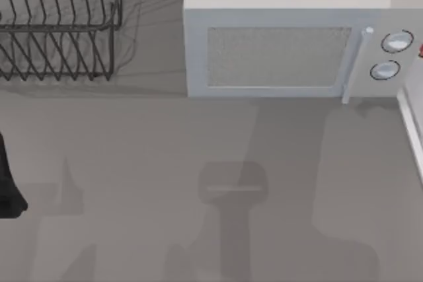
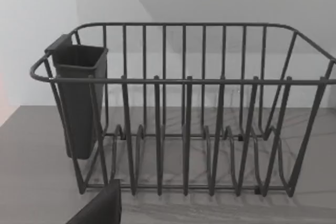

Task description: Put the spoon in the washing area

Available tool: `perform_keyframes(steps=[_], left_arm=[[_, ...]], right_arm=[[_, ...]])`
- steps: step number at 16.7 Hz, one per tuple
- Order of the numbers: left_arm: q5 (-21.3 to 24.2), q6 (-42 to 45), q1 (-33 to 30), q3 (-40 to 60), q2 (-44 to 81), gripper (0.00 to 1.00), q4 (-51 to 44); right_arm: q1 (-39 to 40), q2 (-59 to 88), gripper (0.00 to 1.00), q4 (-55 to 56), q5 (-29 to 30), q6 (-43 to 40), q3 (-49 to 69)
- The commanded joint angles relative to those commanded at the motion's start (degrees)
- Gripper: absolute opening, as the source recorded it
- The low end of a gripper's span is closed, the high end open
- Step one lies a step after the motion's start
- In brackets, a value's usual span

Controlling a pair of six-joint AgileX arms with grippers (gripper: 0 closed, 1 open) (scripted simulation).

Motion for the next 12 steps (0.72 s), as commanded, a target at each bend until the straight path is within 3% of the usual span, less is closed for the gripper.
perform_keyframes(steps=[6, 12], left_arm=[[0.0, 0.0, 0.0, 0.0, 0.0, 1.0, 0.0], [0.0, 0.0, 0.0, 0.0, 0.0, 1.0, 0.0]], right_arm=[[0.0, 0.0, 0.98, 0.0, 0.0, 0.0, 0.0], [0.0, 0.0, 1.0, 0.0, 0.0, 0.0, 0.0]])
